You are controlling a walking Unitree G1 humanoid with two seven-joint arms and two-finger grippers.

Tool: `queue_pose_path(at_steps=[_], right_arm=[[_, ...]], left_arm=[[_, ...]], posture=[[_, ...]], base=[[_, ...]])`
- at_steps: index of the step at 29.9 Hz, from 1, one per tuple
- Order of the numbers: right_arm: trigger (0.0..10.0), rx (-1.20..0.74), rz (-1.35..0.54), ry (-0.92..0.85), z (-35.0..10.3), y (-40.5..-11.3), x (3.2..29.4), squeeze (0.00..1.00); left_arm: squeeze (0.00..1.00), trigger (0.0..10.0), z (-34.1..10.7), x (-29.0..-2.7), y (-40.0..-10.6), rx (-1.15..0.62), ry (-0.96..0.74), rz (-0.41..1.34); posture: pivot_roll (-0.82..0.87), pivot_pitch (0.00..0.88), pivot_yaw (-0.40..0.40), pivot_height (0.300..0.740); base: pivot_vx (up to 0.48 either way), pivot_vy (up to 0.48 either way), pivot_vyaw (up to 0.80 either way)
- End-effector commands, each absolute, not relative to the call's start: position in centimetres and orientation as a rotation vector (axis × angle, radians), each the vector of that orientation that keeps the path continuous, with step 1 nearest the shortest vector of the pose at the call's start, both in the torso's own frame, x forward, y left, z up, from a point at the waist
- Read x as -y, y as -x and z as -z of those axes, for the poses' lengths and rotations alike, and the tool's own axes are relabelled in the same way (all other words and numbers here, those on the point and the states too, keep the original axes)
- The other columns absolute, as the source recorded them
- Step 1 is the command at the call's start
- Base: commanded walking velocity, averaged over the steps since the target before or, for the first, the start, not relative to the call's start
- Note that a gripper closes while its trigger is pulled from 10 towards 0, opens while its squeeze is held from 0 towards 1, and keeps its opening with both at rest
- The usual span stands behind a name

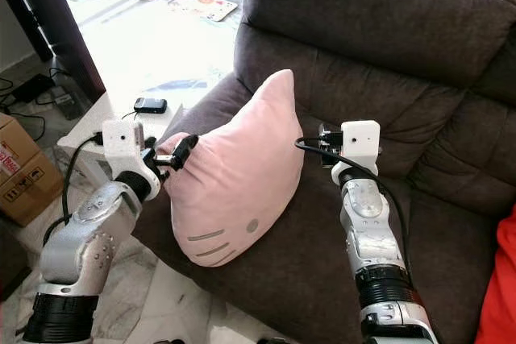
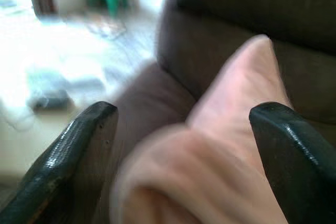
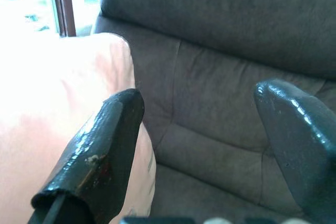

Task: Move the pillow to the sofa from floor

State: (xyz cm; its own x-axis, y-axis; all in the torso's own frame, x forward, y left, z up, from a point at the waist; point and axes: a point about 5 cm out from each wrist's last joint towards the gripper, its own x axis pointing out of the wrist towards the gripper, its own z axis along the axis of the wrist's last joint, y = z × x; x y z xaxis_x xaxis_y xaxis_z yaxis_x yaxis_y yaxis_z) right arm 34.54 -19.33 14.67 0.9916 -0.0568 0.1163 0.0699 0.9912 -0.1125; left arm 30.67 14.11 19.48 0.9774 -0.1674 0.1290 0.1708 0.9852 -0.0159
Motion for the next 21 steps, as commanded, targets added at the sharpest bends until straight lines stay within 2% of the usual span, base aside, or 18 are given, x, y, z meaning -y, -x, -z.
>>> queue_pose_path(at_steps=[1, 10, 13, 21], right_arm=[[10.0, 0.167, 0.058, 0.09, -15.2, -33.9, 19.3, 0.0], [10.0, 0.243, 0.056, 0.035, -15.2, -32.2, 19.0, 0.0], [10.0, 0.296, 0.055, -0.001, -15.5, -31.3, 18.9, 0.0], [10.0, 0.316, 0.072, -0.044, -15.1, -30.1, 19.2, 0.0]], left_arm=[[0.0, 10.0, -19.6, -14.5, -30.3, 0.176, -0.076, 0.116], [0.0, 10.0, -19.1, -15.2, -29.7, 0.264, -0.127, 0.061], [0.0, 10.0, -18.8, -15.1, -29.3, 0.331, -0.283, 0.028], [0.0, 10.0, -18.9, -15.6, -29.4, 0.375, -0.334, -0.052]], posture=[[-0.02, 0.102, -0.061, 0.74], [-0.01, 0.093, -0.057, 0.74], [-0.01, 0.089, -0.056, 0.74], [-0.01, 0.071, -0.053, 0.74]], base=[[0.0, 0.0, 0.0], [0.0, 0.0, 0.0], [0.0, 0.0, 0.0], [0.0, 0.0, 0.0]])
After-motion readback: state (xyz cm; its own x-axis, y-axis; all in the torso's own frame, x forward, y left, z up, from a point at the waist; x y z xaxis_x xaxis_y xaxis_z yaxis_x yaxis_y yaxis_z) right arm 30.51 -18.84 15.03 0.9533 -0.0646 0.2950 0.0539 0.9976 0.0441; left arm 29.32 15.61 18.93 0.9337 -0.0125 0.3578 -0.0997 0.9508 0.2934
